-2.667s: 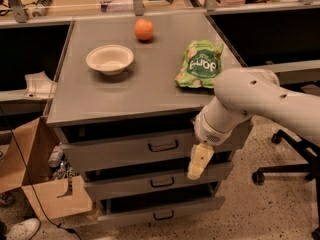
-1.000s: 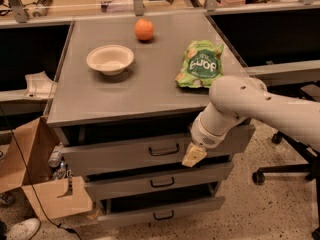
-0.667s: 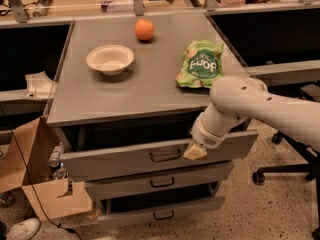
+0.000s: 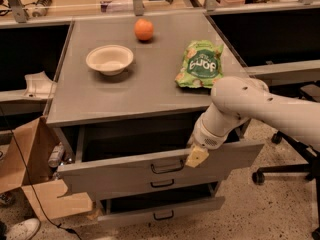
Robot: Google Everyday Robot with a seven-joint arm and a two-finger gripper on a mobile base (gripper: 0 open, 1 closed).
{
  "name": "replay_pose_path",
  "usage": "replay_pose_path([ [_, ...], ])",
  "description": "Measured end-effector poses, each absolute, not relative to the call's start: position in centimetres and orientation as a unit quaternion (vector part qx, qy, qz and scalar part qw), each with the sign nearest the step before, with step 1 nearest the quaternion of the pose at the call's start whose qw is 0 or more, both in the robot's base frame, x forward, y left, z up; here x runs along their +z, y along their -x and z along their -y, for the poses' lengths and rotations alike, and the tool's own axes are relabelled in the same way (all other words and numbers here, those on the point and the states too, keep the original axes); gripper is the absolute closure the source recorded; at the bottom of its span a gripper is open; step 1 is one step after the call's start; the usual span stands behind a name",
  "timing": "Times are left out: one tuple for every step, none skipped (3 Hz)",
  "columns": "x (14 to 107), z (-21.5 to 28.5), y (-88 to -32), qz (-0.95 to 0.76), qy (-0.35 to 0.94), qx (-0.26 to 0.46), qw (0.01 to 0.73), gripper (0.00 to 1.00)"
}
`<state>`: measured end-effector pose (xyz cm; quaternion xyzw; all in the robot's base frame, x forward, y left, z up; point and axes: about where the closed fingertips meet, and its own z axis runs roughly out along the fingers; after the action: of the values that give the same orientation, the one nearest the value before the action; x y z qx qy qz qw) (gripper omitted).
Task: Open top drawer
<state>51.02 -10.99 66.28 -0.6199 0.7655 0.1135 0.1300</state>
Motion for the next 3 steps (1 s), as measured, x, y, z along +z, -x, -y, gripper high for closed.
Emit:
replay_pose_path([
  [66.8, 11.3, -50.1, -0.77, 0.612, 0.116, 0.136, 1.0],
  [68.2, 12.3, -48.1, -0.782, 0.595, 0.115, 0.144, 1.0],
  [69.4, 12.2, -47.9, -0.78, 0.599, 0.112, 0.143, 1.0],
])
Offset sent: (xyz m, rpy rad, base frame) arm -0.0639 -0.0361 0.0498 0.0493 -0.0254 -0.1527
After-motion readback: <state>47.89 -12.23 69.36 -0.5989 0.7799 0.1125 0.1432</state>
